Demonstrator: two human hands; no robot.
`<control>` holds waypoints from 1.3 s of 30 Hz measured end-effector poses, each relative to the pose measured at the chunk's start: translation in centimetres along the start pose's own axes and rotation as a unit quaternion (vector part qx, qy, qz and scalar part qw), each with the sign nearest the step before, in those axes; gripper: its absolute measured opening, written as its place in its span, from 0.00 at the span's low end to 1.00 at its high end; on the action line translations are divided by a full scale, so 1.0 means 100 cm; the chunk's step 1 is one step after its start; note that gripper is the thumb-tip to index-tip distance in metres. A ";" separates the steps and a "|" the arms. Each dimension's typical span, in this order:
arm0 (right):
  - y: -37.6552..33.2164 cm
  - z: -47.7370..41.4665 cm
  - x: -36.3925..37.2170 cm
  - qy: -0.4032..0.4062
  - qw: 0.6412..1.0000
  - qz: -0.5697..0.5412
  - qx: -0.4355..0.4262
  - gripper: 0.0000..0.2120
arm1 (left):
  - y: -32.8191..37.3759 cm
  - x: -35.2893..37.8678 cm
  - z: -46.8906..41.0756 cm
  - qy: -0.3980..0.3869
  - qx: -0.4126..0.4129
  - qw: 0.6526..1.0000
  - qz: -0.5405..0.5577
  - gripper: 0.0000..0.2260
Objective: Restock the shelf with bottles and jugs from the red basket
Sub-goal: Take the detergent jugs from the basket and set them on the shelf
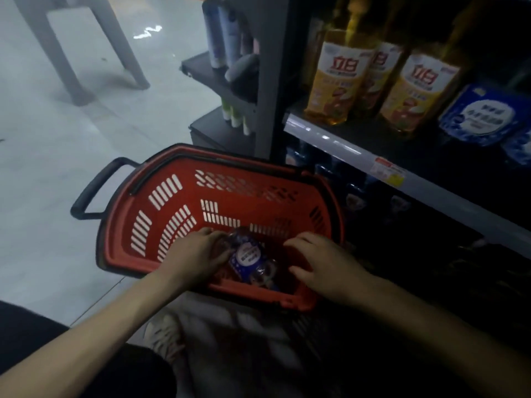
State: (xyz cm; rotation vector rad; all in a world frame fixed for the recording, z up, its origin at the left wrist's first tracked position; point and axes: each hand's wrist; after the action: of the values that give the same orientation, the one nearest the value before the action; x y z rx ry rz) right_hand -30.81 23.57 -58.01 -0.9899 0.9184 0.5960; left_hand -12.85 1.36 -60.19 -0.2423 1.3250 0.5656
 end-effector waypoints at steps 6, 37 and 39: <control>-0.007 -0.094 0.058 -0.101 0.988 -0.022 0.112 0.25 | -0.004 0.008 -0.010 -0.050 -0.024 0.998 0.025 0.30; 0.010 -0.182 0.181 -0.120 0.963 0.024 0.240 0.68 | -0.044 0.032 -0.037 -0.106 -0.045 0.993 -0.015 0.20; 0.006 -0.190 0.168 -0.138 0.963 0.133 0.189 0.69 | -0.045 0.031 -0.037 -0.091 -0.051 0.994 -0.027 0.20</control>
State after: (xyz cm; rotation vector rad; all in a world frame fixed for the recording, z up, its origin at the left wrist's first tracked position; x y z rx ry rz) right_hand -29.96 7.27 -77.39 -0.4296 0.8788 0.7307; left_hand -13.19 -3.40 -64.71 -0.3024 1.1120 0.5974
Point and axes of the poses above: each hand's wrist, its own z-axis away from the middle knuckle, its own x-axis out of the palm, y = z × x, and after that the axes turned 6 degrees about -z, right-handed
